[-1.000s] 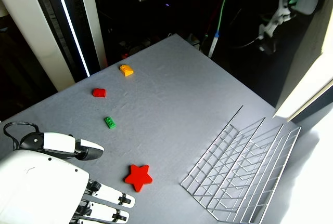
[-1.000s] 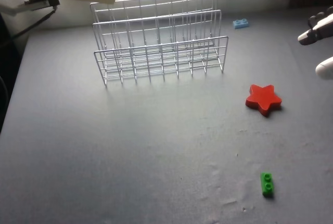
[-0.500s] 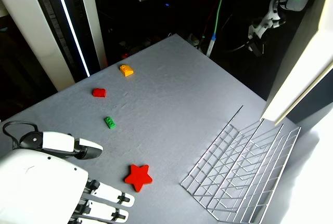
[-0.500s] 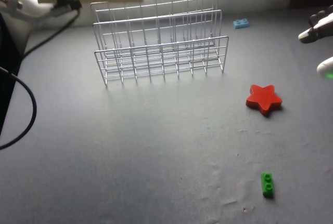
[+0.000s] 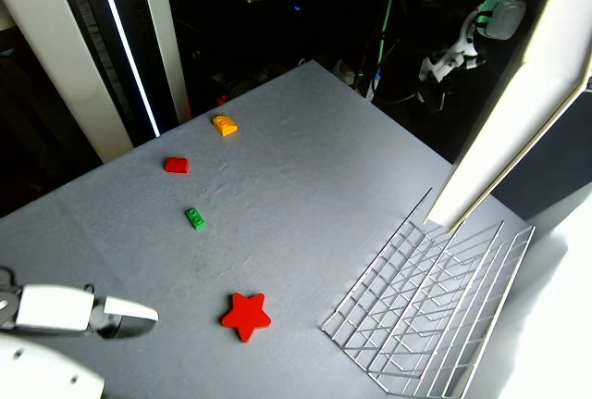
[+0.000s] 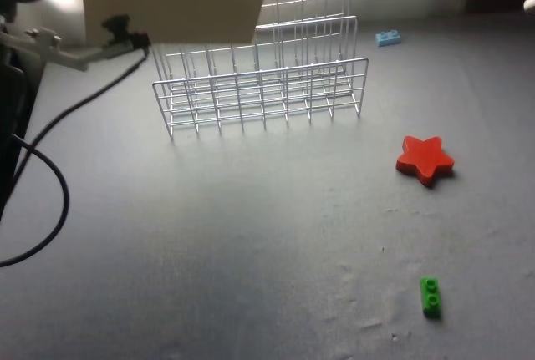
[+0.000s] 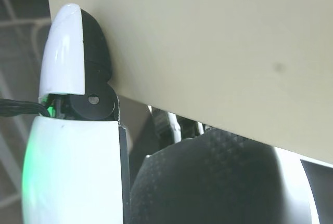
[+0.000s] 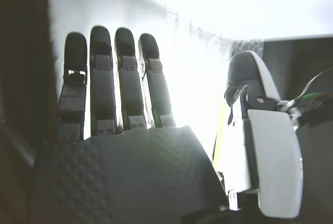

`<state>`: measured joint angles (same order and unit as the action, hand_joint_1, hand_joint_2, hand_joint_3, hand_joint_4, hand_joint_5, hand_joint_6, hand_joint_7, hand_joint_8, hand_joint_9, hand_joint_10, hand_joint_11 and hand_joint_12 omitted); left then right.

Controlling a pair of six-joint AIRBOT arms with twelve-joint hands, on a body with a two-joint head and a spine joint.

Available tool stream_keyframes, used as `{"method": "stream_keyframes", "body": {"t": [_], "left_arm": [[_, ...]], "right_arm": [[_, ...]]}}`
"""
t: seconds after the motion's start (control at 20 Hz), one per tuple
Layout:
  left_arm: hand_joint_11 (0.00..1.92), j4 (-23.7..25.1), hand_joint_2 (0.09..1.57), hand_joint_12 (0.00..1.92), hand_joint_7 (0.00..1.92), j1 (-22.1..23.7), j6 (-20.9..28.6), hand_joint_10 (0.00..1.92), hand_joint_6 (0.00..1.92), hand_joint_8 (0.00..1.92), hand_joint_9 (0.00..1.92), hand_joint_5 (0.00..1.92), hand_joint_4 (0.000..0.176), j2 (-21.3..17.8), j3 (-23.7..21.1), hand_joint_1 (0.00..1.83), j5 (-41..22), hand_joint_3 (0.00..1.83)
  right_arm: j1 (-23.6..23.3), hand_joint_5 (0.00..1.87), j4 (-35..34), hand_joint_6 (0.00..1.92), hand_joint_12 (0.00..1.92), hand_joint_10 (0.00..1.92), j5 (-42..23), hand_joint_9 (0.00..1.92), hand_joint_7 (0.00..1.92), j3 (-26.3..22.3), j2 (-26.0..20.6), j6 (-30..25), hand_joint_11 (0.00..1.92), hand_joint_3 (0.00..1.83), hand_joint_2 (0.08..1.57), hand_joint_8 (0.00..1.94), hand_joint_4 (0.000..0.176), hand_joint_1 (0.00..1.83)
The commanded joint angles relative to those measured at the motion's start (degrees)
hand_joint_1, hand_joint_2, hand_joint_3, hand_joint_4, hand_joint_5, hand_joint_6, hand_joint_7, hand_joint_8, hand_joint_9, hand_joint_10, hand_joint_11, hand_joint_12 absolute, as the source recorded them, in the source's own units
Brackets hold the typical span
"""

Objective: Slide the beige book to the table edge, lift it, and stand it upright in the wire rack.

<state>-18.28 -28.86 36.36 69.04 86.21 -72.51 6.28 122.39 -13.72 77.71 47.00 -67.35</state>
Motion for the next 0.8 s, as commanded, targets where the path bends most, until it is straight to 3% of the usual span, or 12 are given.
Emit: {"method": "stream_keyframes", "body": {"t": [0.0, 0.2, 0.4, 0.75], "left_arm": [[0.71, -1.3, 1.23, 1.64, 0.55, 0.3, 1.4, 1.42, 1.32, 1.38, 0.65, 0.70, 0.000, -0.2, 0.8, 1.47, -6.9, 0.00], [0.73, -2.1, 1.23, 1.63, 0.56, 0.0, 1.5, 1.40, 1.32, 1.35, 0.68, 0.70, 0.000, 2.4, 3.6, 1.47, -5.6, 0.00], [0.73, -2.9, 1.22, 1.63, 0.59, -0.8, 1.5, 1.36, 1.29, 1.33, 0.69, 0.73, 0.000, 4.4, 5.6, 1.47, -4.2, 0.00], [0.72, -2.6, 1.22, 1.64, 0.58, -1.6, 1.6, 1.37, 1.29, 1.34, 0.70, 0.72, 0.000, 9.0, 10.2, 1.47, -3.7, 0.00]], "right_arm": [[-1.3, 0.36, -1.2, 0.00, 1.00, 0.00, 2.5, 0.37, 0.39, 0.4, -0.4, 0.0, 0.00, 0.00, 1.17, 0.00, 0.000, 0.23], [-4.2, 0.37, -1.2, 0.00, 1.00, 0.00, -1.5, 0.37, 0.39, 1.2, -0.1, 0.1, 0.00, 0.00, 1.16, 0.00, 0.000, 0.26], [-6.5, 0.39, -1.2, 0.00, 1.05, 0.00, -6.0, 0.39, 0.41, 5.0, 1.4, -4.3, 0.00, 0.00, 1.16, 0.00, 0.000, 0.26], [-9.4, 0.39, -1.1, 0.01, 1.05, 0.01, -6.2, 0.40, 0.41, 8.6, 2.2, -3.4, 0.00, 0.00, 1.16, 0.01, 0.000, 0.24]]}}
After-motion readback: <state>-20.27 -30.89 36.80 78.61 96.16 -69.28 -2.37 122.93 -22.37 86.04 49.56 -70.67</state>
